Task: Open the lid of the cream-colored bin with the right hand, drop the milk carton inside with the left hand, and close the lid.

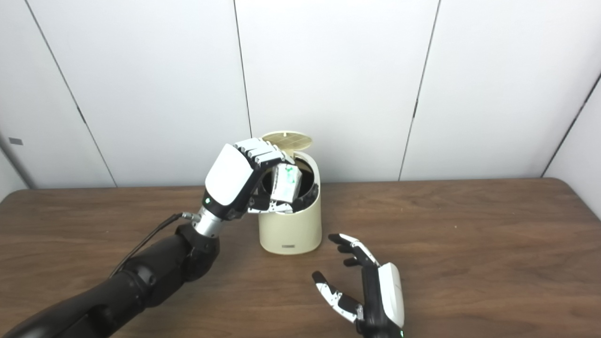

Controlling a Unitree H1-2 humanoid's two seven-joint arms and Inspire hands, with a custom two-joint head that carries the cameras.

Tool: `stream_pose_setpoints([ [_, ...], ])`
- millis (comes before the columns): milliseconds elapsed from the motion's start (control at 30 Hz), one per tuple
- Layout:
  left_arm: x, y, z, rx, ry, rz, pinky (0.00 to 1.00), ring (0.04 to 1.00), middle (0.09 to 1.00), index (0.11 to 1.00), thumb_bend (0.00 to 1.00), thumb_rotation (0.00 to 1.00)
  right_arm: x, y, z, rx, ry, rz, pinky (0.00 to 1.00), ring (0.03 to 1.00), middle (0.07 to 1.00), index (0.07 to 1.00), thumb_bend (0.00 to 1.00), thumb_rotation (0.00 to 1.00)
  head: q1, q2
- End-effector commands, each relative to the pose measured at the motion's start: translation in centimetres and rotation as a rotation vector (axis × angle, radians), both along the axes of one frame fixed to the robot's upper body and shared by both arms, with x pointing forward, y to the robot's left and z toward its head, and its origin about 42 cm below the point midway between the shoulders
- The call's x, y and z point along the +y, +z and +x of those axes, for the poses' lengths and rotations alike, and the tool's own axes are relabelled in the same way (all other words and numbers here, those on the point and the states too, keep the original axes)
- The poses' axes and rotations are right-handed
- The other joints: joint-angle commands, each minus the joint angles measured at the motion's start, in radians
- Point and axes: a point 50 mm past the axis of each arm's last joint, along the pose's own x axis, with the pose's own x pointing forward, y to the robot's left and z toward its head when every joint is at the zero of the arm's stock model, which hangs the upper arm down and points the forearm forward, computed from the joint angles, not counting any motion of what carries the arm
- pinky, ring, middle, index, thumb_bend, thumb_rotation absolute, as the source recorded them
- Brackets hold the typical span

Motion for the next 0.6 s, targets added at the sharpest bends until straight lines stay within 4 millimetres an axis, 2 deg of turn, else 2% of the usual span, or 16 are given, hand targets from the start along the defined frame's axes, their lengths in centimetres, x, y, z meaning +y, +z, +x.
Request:
stream_pose_setpoints([
  [0,0.07,2.27,0.66,-0.04,-0.016,-0.02,0.51,0.531,0.545,0.555,0.98,0.41,0.5,-0.95,-0.56,0.02,0.011,0.01,0.59,0.714,0.741,0.72,0.28,0.12,-0.001,0.001],
  [567,-0.09,1.97,0.45,-0.024,-0.02,-0.031,0.51,0.527,0.54,0.558,0.99,0.4,0.52,-0.96,-0.57,0.021,0.011,0.012,0.59,0.713,0.741,0.72,0.28,0.13,-0.001,0.002],
])
